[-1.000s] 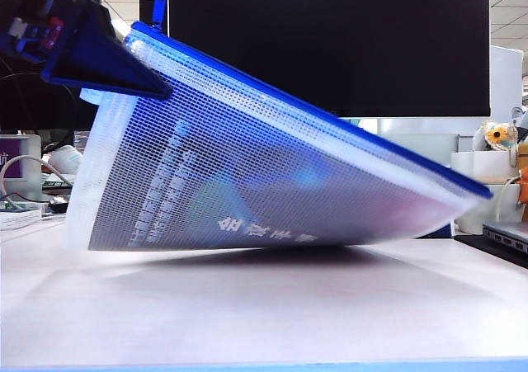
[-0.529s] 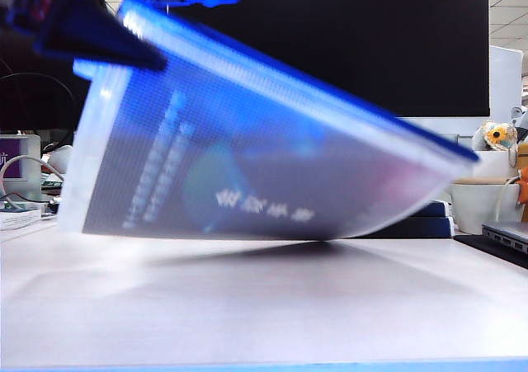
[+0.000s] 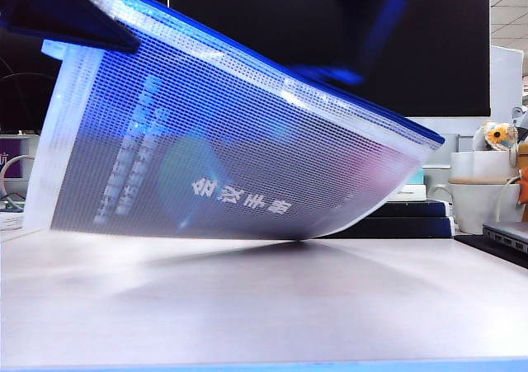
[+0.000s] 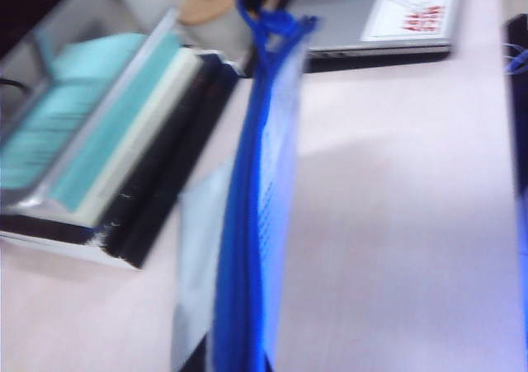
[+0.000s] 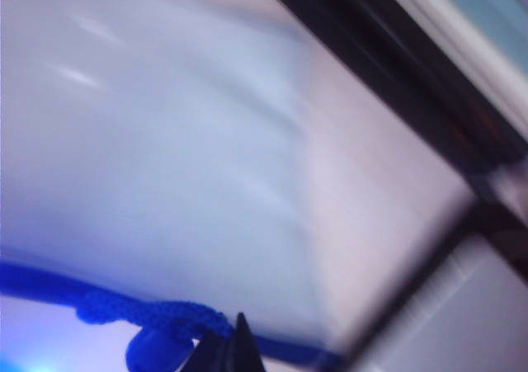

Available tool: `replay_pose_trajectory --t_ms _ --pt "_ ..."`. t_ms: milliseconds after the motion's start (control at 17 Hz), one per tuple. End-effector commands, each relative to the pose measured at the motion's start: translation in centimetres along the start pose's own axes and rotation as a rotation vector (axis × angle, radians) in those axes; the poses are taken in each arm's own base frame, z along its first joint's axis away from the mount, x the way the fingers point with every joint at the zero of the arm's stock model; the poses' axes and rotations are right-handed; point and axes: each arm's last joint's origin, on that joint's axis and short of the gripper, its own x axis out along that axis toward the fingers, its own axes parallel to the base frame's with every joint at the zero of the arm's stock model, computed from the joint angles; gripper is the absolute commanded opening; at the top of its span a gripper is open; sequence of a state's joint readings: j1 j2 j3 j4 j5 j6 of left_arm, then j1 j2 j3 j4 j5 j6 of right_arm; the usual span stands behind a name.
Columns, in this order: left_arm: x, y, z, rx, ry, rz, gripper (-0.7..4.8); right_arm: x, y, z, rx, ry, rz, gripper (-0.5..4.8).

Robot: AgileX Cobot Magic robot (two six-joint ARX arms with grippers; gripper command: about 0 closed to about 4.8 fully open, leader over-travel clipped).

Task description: Pick up the transparent plastic file bag with a blue zipper and close its zipper.

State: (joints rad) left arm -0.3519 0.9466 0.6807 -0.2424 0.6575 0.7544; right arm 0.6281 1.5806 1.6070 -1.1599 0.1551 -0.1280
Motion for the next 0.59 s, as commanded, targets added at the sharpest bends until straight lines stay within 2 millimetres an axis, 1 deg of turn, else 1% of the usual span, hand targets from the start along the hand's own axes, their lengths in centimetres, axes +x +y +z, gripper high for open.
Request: replay_pose_trajectory --t_ms 59,118,176,353,471,529,588 --pt "-0.3 0.1 0.1 -0.002 0.009 0.019 -0.05 2.5 -3.7 -2.4 0.133 0.140 -0.075 -0.06" --pt "-0.3 0.1 0.1 -0.002 0.008 0.019 -0.05 3.8 -5.2 -3.7 0.180 0.203 -0.100 -0.06" --pt "-0.3 0.0 0.1 -0.003 0.009 0.018 -0.05 4.2 -6.0 -4.3 0.206 0.222 -0.118 -0.06" --pt "-0.3 0.1 0.1 -0.002 0.009 0.019 -0.05 4.2 -6.1 -3.9 0.213 0.181 -0.118 -0.06" --pt "-0.3 0.1 -0.1 -0.011 0.049 0.045 -0.05 4.2 -6.2 -3.9 0.209 0.176 -0.153 -0.06" --pt "-0.3 0.0 -0.2 -0.021 0.067 0.041 -0.05 4.2 -7.1 -4.2 0.226 0.190 -0.192 -0.06" --pt "-0.3 -0.1 -0.3 -0.024 0.071 0.038 -0.05 4.2 -7.2 -4.2 0.228 0.191 -0.193 -0.06"
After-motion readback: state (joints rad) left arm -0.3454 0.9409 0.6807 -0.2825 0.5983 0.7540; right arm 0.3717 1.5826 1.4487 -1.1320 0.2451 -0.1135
